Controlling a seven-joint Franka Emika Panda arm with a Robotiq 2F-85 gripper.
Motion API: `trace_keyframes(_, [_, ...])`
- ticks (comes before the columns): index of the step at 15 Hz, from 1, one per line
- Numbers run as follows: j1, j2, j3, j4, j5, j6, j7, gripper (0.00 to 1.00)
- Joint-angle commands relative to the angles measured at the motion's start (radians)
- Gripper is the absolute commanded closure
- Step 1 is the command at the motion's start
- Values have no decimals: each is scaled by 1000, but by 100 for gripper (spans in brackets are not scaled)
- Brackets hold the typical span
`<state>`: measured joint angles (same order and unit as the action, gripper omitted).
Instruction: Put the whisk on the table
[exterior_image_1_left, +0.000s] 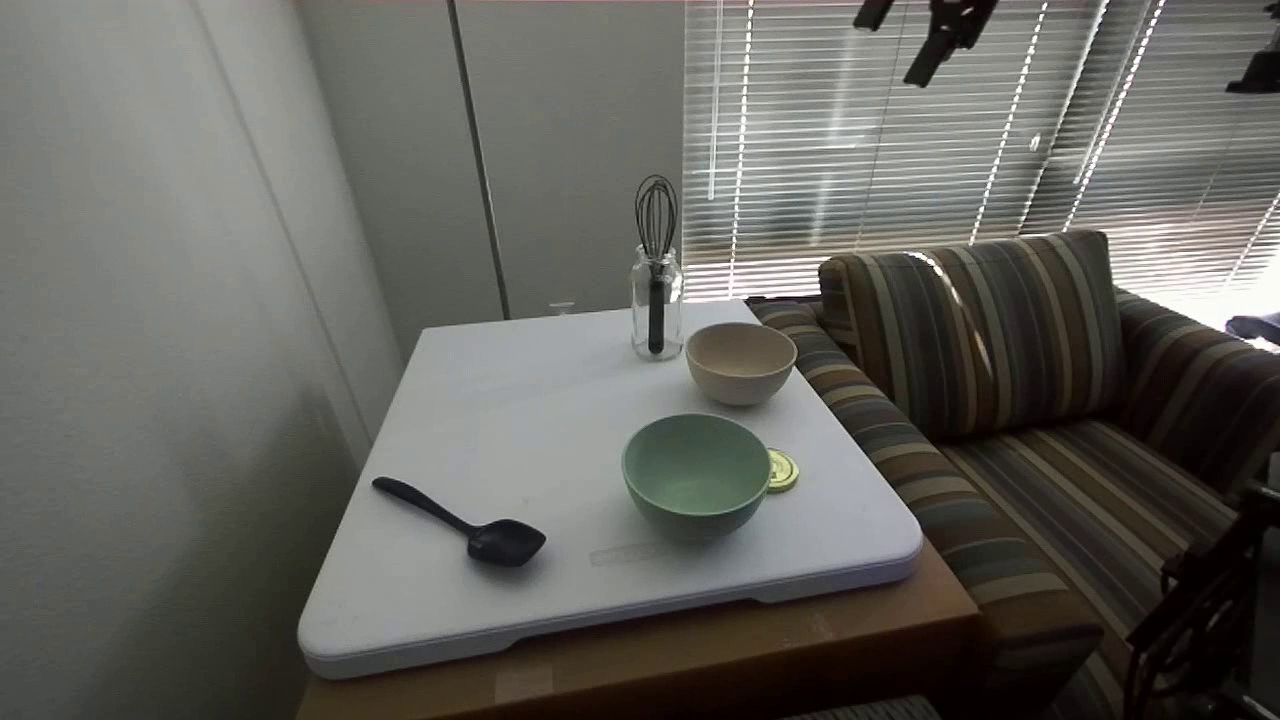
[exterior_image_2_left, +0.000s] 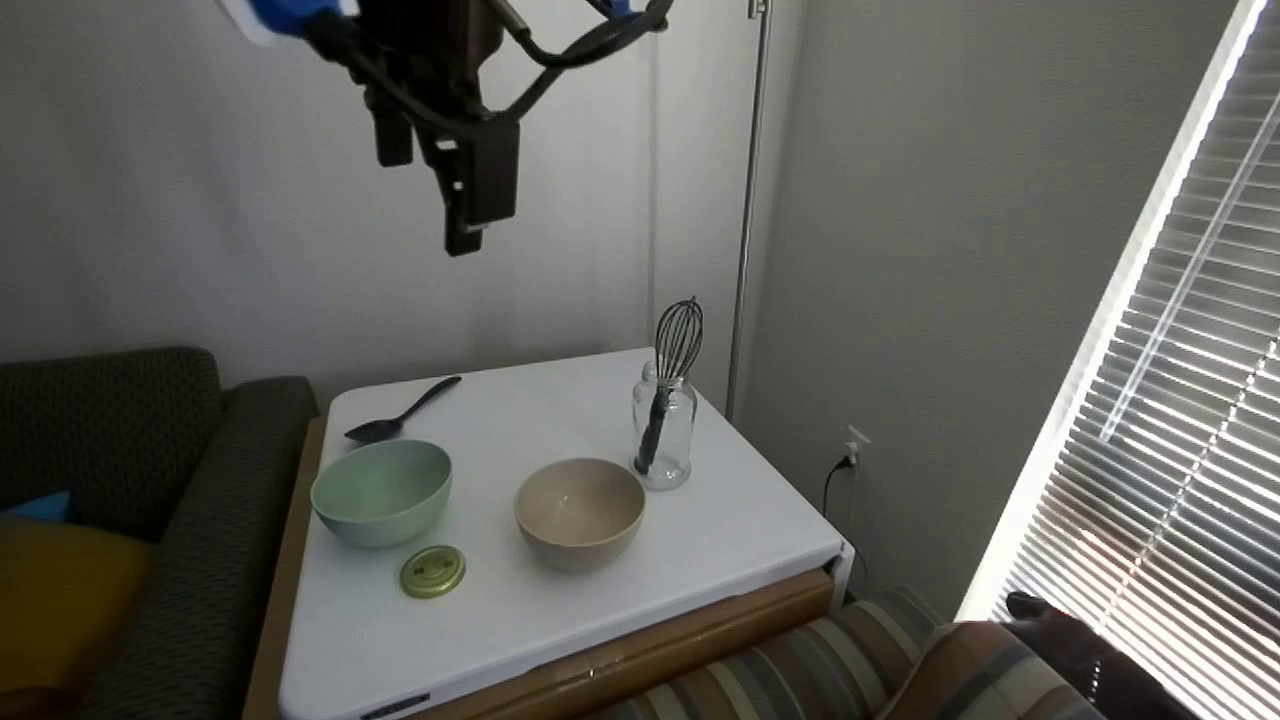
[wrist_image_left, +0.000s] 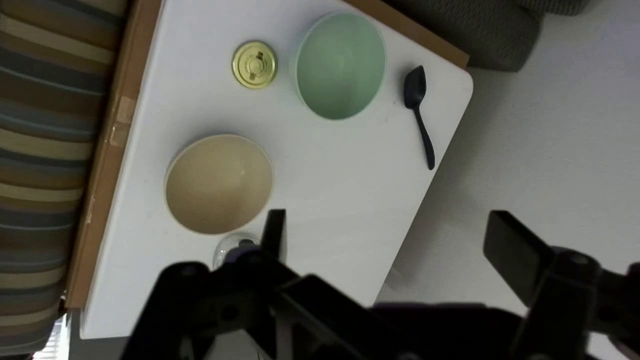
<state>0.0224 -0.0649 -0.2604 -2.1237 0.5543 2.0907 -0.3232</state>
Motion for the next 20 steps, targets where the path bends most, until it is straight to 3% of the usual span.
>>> trace_keyframes(1, [-41, 197, 69, 204, 71, 27, -24, 0])
trace_keyframes(5, [-79, 378, 136, 415, 72, 107, 23, 0])
trace_keyframes(11, [-116, 606, 197, 677, -95, 284, 109, 0])
trace_keyframes(13, [-148, 690, 220, 770, -111, 288, 152, 0])
trace_keyframes(15, [-190, 757, 253, 860, -79, 219, 220, 0])
trace_keyframes(16, [-168, 673, 253, 740, -120, 278, 190, 0])
trace_keyframes(20, [-200, 747, 271, 826, -116, 260, 224, 0])
